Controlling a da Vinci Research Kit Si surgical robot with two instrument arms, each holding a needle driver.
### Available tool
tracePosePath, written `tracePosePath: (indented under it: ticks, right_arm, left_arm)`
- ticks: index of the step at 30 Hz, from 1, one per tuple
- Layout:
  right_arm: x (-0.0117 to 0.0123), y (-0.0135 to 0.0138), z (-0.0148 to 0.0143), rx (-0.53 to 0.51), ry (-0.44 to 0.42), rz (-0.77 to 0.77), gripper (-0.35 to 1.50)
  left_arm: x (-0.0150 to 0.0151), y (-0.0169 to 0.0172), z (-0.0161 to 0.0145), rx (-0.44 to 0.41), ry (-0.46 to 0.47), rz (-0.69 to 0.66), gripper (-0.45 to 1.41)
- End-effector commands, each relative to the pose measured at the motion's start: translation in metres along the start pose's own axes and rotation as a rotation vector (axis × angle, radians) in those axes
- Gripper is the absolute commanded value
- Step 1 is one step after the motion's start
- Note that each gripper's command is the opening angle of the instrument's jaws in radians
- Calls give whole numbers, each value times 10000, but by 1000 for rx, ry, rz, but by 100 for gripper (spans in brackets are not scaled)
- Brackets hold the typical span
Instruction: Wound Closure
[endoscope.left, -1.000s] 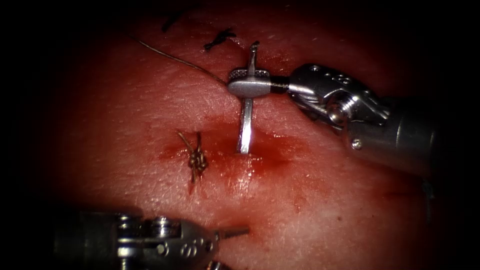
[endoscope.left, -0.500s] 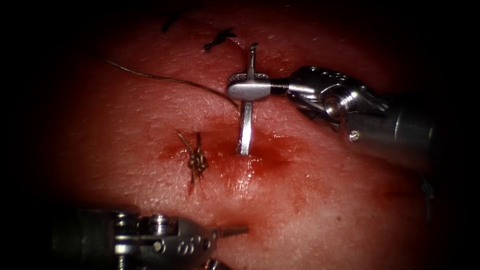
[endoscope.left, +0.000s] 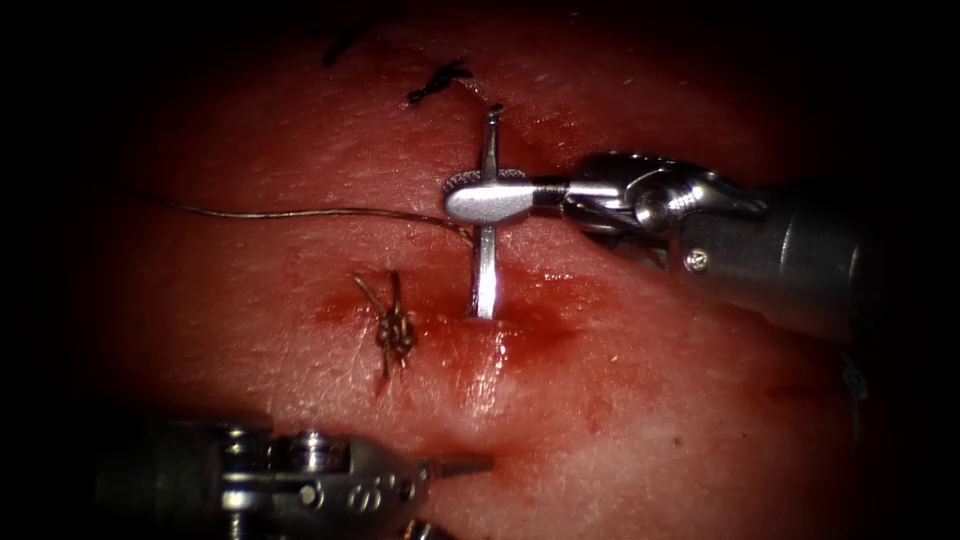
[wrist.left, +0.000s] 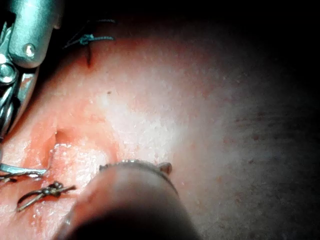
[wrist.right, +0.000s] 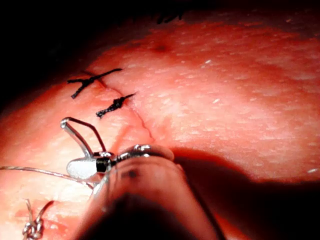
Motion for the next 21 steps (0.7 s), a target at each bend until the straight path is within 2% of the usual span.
tracePosePath:
  ticks: [1,11,21]
  right_arm:
    - [-5,-2,10,11,-7,22,-35]
    - [-56,-15,27,62,-82,154,-35]
    - [-85,-27,30,112,-136,196,-35]
  left_arm:
    - [-2,1,7,-2,0,1,36]
    - [1,5,2,-14,4,4,38]
    - [2,8,-1,-19,6,3,38]
